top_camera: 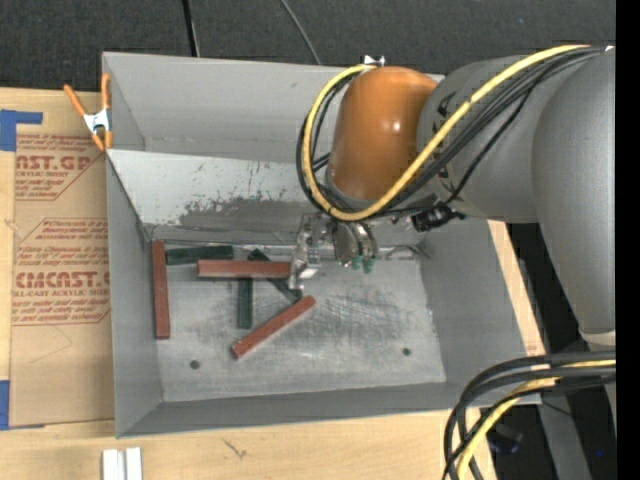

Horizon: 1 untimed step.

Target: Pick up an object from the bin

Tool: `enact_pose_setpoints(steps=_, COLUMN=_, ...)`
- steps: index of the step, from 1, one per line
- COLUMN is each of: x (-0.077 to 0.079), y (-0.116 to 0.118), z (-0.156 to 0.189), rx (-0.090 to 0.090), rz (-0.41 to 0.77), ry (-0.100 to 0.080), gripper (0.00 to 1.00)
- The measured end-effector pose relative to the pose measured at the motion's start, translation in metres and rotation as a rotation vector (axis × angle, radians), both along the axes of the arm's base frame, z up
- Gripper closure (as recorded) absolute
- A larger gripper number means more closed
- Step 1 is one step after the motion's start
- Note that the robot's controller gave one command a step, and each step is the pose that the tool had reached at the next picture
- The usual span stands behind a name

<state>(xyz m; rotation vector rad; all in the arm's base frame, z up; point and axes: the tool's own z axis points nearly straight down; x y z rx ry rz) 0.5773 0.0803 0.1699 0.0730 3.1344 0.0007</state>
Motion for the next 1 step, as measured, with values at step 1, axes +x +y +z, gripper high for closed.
enact_pose_setpoints(steps=1, x=-0.0066, y=-0.0305, z=0.1025, rx=-0.001, rz=0.115, ry=0.003, gripper=1.00)
